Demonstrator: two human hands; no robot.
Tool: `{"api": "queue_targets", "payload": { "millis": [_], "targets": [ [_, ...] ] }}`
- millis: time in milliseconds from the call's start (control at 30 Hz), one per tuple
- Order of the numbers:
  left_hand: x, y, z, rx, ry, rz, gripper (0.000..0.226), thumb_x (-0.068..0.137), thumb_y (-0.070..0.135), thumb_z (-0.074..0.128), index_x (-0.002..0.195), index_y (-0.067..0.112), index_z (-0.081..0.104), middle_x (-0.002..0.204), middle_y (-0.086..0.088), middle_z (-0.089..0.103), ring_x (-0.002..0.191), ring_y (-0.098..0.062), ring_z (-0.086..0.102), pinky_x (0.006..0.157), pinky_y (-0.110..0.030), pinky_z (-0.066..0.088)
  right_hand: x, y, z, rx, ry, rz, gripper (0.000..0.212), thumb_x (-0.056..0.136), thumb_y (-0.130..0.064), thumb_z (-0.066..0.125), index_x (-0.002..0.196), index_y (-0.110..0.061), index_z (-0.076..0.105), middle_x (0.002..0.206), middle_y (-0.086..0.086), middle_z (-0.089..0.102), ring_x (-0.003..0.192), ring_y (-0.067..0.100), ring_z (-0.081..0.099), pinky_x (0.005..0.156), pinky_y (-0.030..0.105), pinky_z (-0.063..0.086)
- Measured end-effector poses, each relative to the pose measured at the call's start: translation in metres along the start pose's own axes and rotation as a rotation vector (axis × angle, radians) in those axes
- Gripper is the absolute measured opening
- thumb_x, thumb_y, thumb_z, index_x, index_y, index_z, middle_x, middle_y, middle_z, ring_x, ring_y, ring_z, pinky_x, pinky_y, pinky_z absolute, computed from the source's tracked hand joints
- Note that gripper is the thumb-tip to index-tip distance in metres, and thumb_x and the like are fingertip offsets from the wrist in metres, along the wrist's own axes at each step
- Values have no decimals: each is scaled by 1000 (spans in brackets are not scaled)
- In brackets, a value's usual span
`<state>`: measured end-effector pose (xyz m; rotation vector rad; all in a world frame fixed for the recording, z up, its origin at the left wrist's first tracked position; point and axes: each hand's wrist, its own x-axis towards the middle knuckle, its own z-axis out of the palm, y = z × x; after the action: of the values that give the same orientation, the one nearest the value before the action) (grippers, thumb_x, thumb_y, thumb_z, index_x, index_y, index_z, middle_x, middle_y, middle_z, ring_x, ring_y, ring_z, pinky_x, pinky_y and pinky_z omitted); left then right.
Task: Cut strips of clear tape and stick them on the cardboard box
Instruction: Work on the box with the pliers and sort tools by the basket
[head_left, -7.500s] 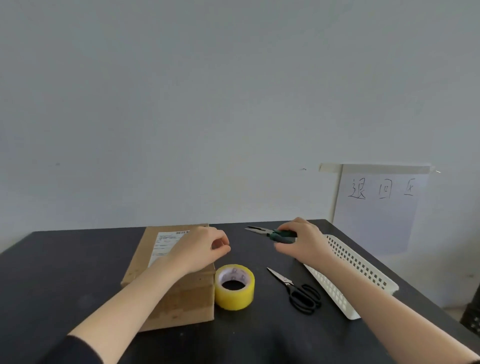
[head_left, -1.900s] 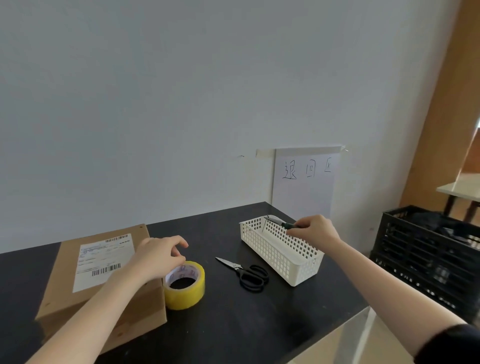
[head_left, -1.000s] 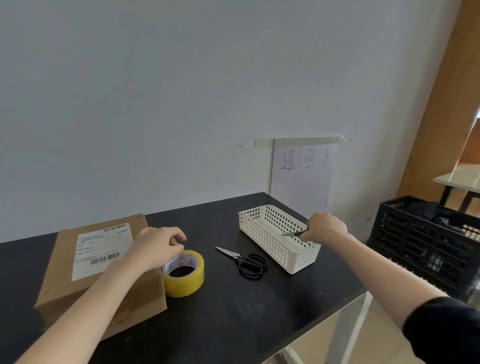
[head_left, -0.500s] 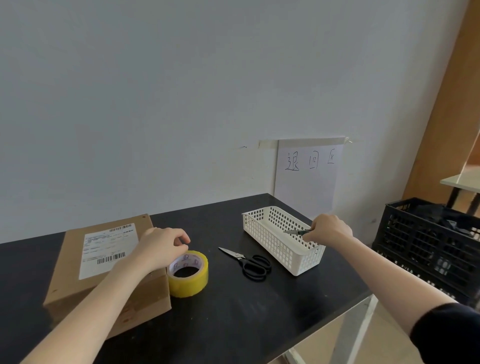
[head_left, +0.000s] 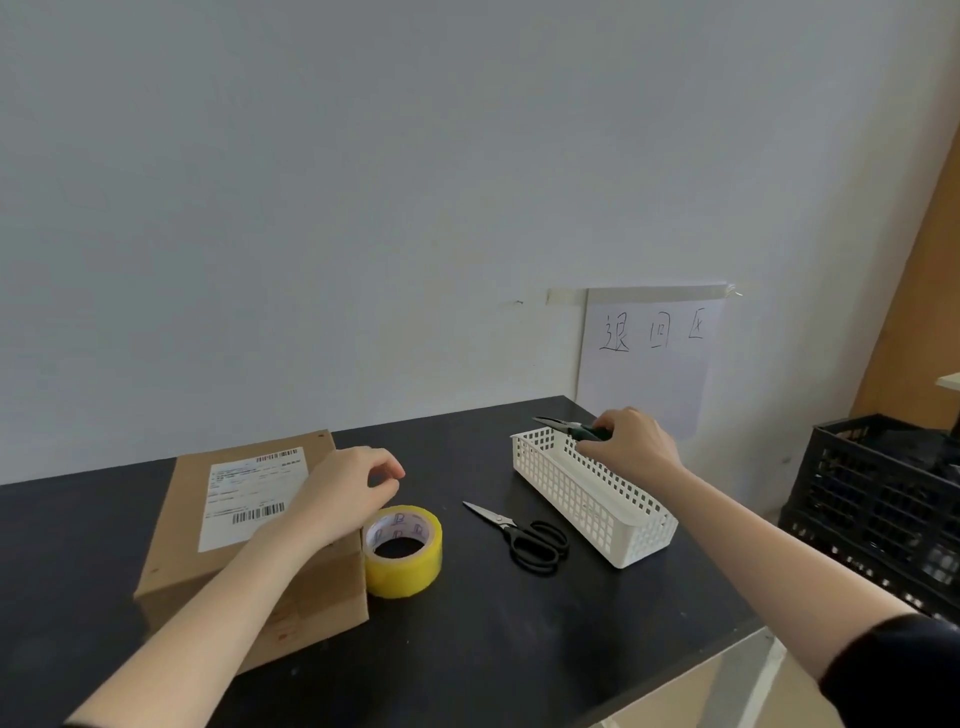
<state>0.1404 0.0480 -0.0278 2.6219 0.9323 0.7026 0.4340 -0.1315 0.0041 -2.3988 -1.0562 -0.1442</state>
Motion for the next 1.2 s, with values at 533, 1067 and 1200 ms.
{"api": "queue_targets", "payload": {
  "millis": [533,1067,1200],
  "targets": [
    [-14,-39,-43,26,133,-121,20,91,30,61,111,34,63,125,13,59,111,-8,54,86,-20,42,11,-95,52,155,-119,-262,23,72,-48,64,90,-34,66,99,-9,56,90,16,56,89,42,47],
    [-23,-68,-47,230,44,-221,53,88,65,46,134,38,47,144,14,42,125,-9,46,99,-27,45,10,-158,90,194,-155,-402,38,78,-50,65,110,-30,66,105,-8,56,92,14,56,92,40,46],
    [-22,-70,-46,246,39,-217,51,89,64,43,133,37,49,143,14,43,125,-10,46,101,-28,43,11,-168,101,193,-157,-434,38,79,-50,65,111,-29,65,105,-8,56,92,13,55,91,37,45]
  ]
}}
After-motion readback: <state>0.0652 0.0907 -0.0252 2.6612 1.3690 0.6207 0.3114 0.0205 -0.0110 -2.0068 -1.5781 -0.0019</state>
